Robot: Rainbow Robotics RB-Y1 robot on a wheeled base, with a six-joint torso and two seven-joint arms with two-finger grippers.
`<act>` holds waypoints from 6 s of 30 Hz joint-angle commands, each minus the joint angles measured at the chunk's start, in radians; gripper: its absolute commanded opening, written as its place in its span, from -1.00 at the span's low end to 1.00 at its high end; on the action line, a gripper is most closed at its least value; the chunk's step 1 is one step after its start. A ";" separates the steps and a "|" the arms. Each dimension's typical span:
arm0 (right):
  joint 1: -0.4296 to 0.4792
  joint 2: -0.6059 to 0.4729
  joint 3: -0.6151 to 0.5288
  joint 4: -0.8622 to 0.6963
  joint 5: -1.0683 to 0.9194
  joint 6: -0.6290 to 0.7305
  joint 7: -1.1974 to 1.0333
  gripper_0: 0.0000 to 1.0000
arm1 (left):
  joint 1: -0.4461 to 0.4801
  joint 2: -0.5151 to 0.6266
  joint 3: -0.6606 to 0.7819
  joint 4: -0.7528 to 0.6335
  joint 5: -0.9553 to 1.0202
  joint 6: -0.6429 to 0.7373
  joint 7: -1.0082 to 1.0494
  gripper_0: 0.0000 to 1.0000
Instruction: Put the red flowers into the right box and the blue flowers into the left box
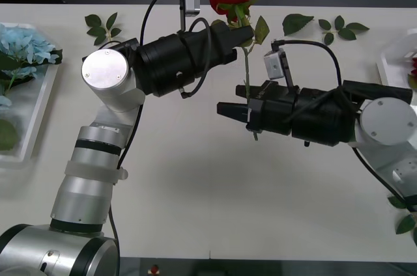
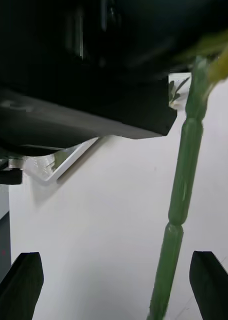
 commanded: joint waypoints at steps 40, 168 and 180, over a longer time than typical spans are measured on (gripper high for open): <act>-0.061 -0.041 -0.018 0.058 0.085 0.020 0.023 -1.00 | 0.039 0.465 -0.174 -0.026 0.310 0.018 -0.046 1.00; -0.332 -0.445 0.159 -0.166 0.257 0.365 0.112 0.63 | 0.088 1.283 -0.526 -0.362 1.052 -0.183 -0.560 1.00; -0.332 -0.445 0.159 -0.166 0.257 0.365 0.112 0.78 | 0.088 1.283 -0.526 -0.362 1.052 -0.183 -0.560 1.00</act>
